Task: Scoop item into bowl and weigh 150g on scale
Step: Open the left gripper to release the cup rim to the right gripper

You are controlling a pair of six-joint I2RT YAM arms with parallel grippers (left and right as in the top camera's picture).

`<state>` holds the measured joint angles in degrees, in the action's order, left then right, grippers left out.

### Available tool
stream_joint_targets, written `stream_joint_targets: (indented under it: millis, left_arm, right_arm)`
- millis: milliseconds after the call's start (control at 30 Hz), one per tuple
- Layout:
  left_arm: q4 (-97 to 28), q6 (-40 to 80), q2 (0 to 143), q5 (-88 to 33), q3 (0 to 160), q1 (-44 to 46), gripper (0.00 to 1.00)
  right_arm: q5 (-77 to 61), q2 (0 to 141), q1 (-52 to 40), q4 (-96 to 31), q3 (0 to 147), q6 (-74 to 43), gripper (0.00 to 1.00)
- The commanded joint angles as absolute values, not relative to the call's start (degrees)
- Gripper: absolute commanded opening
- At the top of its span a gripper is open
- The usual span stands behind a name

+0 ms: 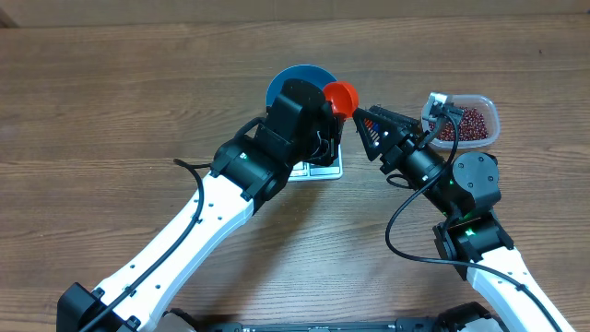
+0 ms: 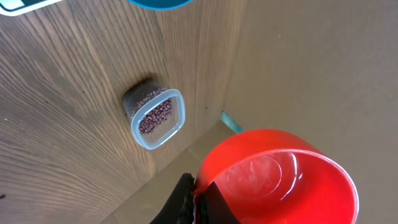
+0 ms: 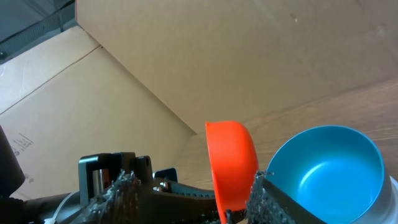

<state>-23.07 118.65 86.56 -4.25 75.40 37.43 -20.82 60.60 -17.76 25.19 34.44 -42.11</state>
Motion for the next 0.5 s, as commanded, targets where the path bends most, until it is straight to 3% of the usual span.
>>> stream_joint_targets:
  millis: [0,467]
  left_arm:
    - [-22.5,119.4,87.1,-4.5,76.8,37.9,0.04]
    - [-22.5,119.4,87.1,-4.5,76.8,38.4,0.05]
  right_arm:
    - [-21.0,60.6,-18.2,25.2,36.0,-41.5,0.55]
    - [-21.1,60.6,-18.3,23.4,36.0,-40.0,0.24]
